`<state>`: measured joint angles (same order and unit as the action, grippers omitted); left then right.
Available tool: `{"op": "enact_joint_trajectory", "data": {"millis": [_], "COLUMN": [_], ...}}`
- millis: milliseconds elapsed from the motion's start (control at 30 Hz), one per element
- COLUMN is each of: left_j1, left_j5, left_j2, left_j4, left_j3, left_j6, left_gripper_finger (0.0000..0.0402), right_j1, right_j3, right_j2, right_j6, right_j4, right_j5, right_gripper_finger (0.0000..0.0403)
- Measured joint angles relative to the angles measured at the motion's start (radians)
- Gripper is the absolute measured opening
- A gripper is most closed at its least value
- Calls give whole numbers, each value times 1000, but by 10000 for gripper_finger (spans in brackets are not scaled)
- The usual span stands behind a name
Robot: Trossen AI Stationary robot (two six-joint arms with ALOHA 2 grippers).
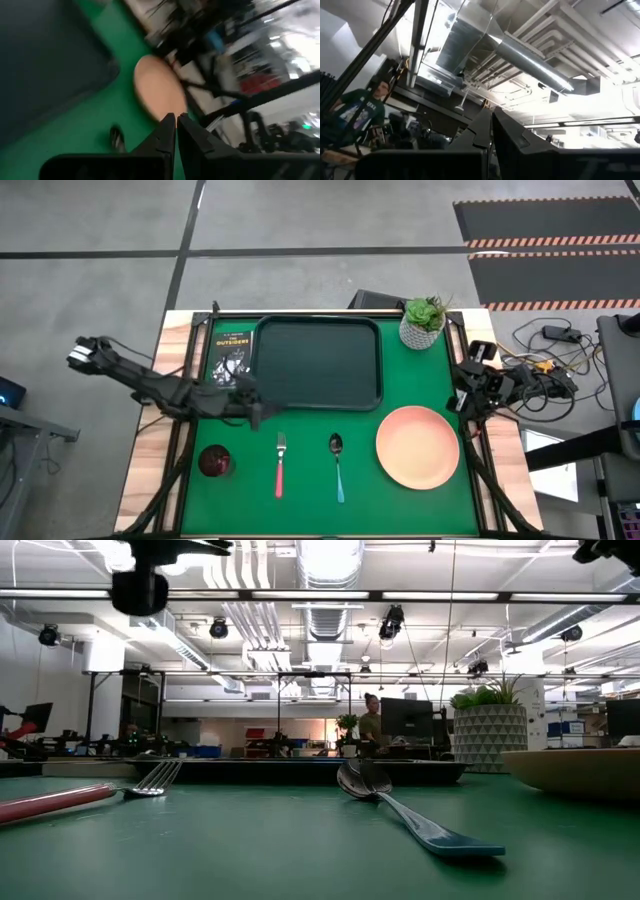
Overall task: Pick and place plate/cup/fork/spoon on tray
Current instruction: Put the red cup on the black tray
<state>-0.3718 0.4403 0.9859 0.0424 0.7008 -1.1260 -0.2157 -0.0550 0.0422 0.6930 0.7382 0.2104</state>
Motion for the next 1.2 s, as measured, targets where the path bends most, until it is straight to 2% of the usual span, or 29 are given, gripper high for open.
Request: {"op": "enact_joint_trajectory", "data": {"millis": [100,200,467,667,767,900,1200], "left_j1": [-35,-77,-203,-288,-325,-339,-344], "left_j5": [-39,-94,-227,-442,-465,-465,-469], "left_j2": [91,177,377,492,508,509,503], "left_j4": [293,481,780,1090,1165,1170,1243], "left_j3": [131,250,534,687,702,680,618], "left_j6": [-175,-301,-554,-742,-813,-857,-827], "left_gripper_finger": [0,0,0,0,0,0,0], "right_j1": [0,0,0,0,0,0,0], "right_j3": [-2,-2,-2,-2,-2,-3,-3], "right_j2": [0,0,0,0,0,0,0], "right_j6": [1,11,13,-19,-27,-45,-71], "right_j4": [0,0,0,0,0,0,0], "right_j5": [0,0,0,0,0,0,0], "right_gripper_finger": [9,9,9,9,9,9,9]}}
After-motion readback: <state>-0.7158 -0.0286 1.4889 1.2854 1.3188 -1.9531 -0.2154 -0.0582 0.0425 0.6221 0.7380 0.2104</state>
